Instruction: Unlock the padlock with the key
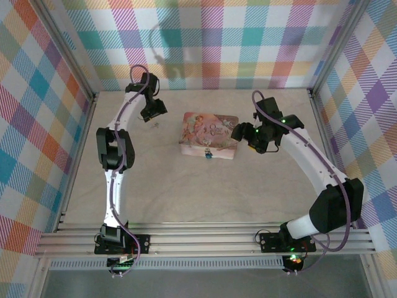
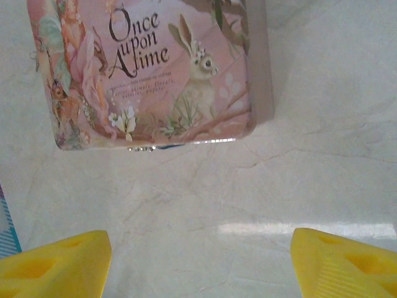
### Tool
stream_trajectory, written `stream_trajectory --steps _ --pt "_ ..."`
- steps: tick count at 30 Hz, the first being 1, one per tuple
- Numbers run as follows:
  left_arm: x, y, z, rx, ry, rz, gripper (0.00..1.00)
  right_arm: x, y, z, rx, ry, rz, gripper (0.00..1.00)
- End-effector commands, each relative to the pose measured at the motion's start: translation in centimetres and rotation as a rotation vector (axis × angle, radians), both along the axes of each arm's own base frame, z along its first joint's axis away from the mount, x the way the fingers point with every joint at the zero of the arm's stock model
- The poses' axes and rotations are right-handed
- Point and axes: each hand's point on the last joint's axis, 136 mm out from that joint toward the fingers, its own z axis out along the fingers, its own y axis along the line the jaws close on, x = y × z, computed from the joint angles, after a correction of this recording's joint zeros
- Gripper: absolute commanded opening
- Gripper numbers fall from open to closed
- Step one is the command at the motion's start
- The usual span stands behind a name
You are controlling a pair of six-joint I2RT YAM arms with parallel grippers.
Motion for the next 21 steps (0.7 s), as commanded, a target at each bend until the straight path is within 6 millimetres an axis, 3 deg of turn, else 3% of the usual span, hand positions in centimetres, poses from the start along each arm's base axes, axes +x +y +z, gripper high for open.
stream_trajectory --steps 1,9,17,21 --pt "-0.3 1.9 -1.5 0.073 0.056 0.036 0.58 -1.9 -0.3 -0.4 -0.022 0.045 -0.007 0.76" --pt "0.6 2.2 -4.6 0.044 0.104 0.005 0.51 -3.5 -0.8 -0.7 -0.044 0.068 -0.006 0.76" --pt "0.0 2.7 -7.5 0.076 0.168 -0.016 0.47 -3.7 -0.9 -1.0 -0.054 0.075 0.004 0.76" --pt "-0.8 2.5 -7.8 0.072 0.196 -0.049 0.36 -3.4 -0.6 -1.3 -0.045 0.079 0.009 0.76"
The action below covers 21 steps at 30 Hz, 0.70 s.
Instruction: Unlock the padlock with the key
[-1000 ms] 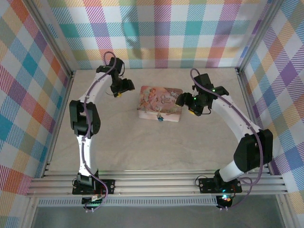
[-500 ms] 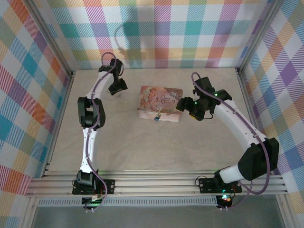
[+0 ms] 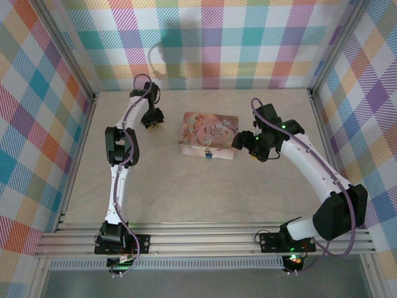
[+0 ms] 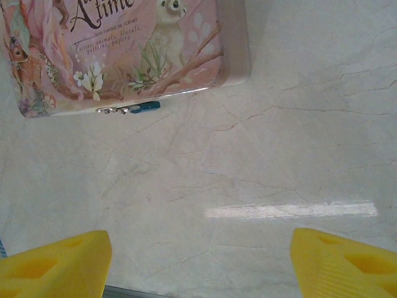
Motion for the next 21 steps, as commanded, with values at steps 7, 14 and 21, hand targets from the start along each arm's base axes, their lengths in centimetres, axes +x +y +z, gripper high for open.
stream_trajectory --steps 7,14,21 --pt "-3.1 -0.5 -0.4 -0.044 0.096 -0.109 0.11 -0.1 0.7 -1.0 0.018 0.025 0.009 0.76" --pt "-6.6 -0.8 0.3 -0.079 0.137 -0.161 0.00 0.2 1.6 -1.6 0.041 0.022 0.023 0.76" --pt "-12.0 -2.1 2.3 -0.187 0.153 -0.190 0.00 0.2 3.5 -2.9 0.068 0.039 0.057 0.76"
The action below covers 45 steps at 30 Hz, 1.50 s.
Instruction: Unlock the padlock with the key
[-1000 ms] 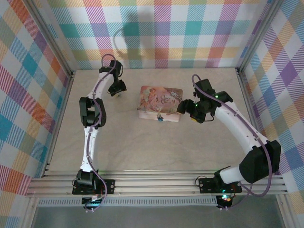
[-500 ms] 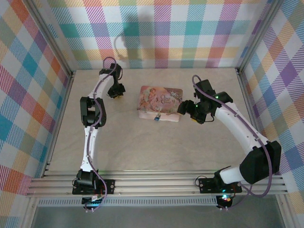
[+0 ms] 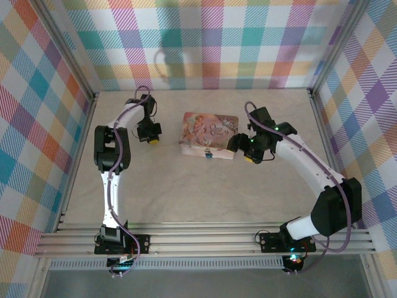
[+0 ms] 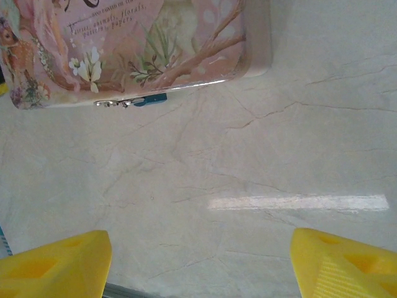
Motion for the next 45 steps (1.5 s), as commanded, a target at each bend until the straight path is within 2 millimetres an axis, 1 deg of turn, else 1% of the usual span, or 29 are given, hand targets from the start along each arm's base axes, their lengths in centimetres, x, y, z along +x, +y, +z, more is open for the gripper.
stream_trajectory --steps 1,3,5,6,7,8,9,10,13,16,20,23,26,29,31,35,37,39,42,45 --pt "-2.1 -0.9 2.9 -0.089 -0.032 -0.036 0.00 0.1 1.7 -0.7 0.037 0.012 0.022 0.76" --pt "-3.7 -0.7 3.6 -0.084 -0.016 -0.059 0.00 0.2 2.6 -1.1 0.045 0.017 0.039 0.76" --pt "-4.7 -0.4 4.3 -0.072 -0.009 -0.079 0.00 0.3 3.4 -1.4 0.048 0.022 0.057 0.76" --pt "-5.0 -0.2 4.6 -0.061 -0.005 -0.085 0.08 0.3 3.7 -1.6 0.048 0.026 0.066 0.76" --pt "-5.2 0.0 4.9 -0.048 -0.004 -0.086 0.20 0.4 4.0 -1.7 0.047 0.029 0.075 0.76" --pt "-5.2 0.3 5.1 -0.032 -0.004 -0.082 0.29 0.4 4.4 -1.8 0.046 0.032 0.086 0.76" --pt "-5.0 0.5 5.5 -0.027 -0.011 -0.072 0.34 0.5 4.7 -1.9 0.046 0.033 0.095 0.76" --pt "-4.7 0.5 5.7 -0.031 -0.020 -0.060 0.35 0.6 4.9 -1.9 0.045 0.034 0.102 0.76" --pt "-2.9 0.0 6.2 -0.079 -0.056 -0.008 0.34 0.7 5.5 -1.8 0.044 0.029 0.121 0.76" --pt "-0.7 -0.9 6.0 -0.125 -0.081 0.031 0.32 0.8 5.7 -1.5 0.039 0.023 0.131 0.76" --pt "1.5 -1.7 4.4 -0.167 -0.080 0.080 0.31 0.3 5.2 -1.3 0.016 0.021 0.133 0.76" --pt "2.5 -1.9 3.1 -0.172 -0.065 0.082 0.30 -0.3 4.4 -1.2 -0.003 0.019 0.123 0.76" --pt "2.8 -1.7 1.8 -0.145 -0.045 0.057 0.29 -1.0 3.6 -1.2 -0.019 0.013 0.103 0.76" --pt "2.2 -0.9 0.4 -0.091 -0.006 0.024 0.29 -1.5 2.9 -1.3 -0.031 0.014 0.082 0.76" --pt "1.9 -0.7 -0.3 -0.077 0.003 -0.004 0.28 -1.8 2.7 -1.5 -0.033 0.015 0.071 0.76" --pt "1.7 -0.5 -1.2 -0.065 0.018 -0.040 0.22 -1.8 2.7 -1.5 -0.028 0.015 0.066 0.75" --pt "1.7 -0.6 -1.2 -0.073 0.018 -0.047 0.20 -1.7 2.7 -1.4 -0.030 0.013 0.070 0.75" --pt "1.9 -0.9 -0.8 -0.089 0.006 -0.047 0.16 -1.6 2.8 -1.3 -0.031 0.008 0.073 0.75" --pt "2.5 -1.6 0.8 -0.129 -0.039 -0.041 0.16 -1.4 2.8 -1.2 -0.034 -0.001 0.079 0.75" --pt "3.4 -2.6 2.7 -0.180 -0.091 -0.011 0.19 -1.3 2.9 -1.0 -0.037 -0.005 0.087 0.75"
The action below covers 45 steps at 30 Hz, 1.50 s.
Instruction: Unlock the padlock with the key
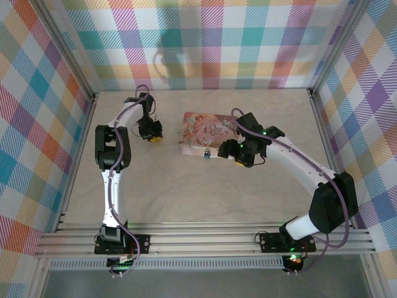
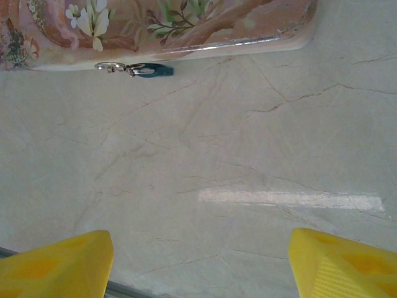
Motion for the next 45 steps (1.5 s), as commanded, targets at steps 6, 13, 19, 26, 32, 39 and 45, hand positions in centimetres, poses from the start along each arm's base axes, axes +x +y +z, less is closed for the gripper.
stream_trajectory --steps 6,13,19,26,32,39,45 --pt "1.6 -6.3 5.1 -0.186 -0.111 0.047 0.20 0.5 0.5 1.1 -0.028 -0.001 0.051 0.74" --pt "0.4 -13.0 5.2 -0.243 -0.108 -0.018 0.19 1.7 0.4 2.0 -0.050 -0.022 0.060 0.74" --pt "0.6 -14.2 5.4 -0.077 -0.153 -0.094 0.23 1.8 0.0 2.3 -0.061 -0.028 0.054 0.74" --pt "3.1 -12.0 5.0 0.099 -0.211 -0.087 0.27 0.9 -1.0 2.0 -0.079 -0.019 0.036 0.74" --pt "4.1 -10.7 3.4 0.163 -0.194 -0.068 0.28 0.4 -1.7 1.9 -0.094 -0.015 0.024 0.74" --pt "4.4 -9.5 1.8 0.162 -0.156 -0.015 0.29 0.1 -2.0 1.6 -0.098 -0.004 0.021 0.74" --pt "4.6 -10.1 0.6 0.111 -0.137 -0.019 0.29 0.3 -1.9 1.5 -0.101 -0.002 0.036 0.74"
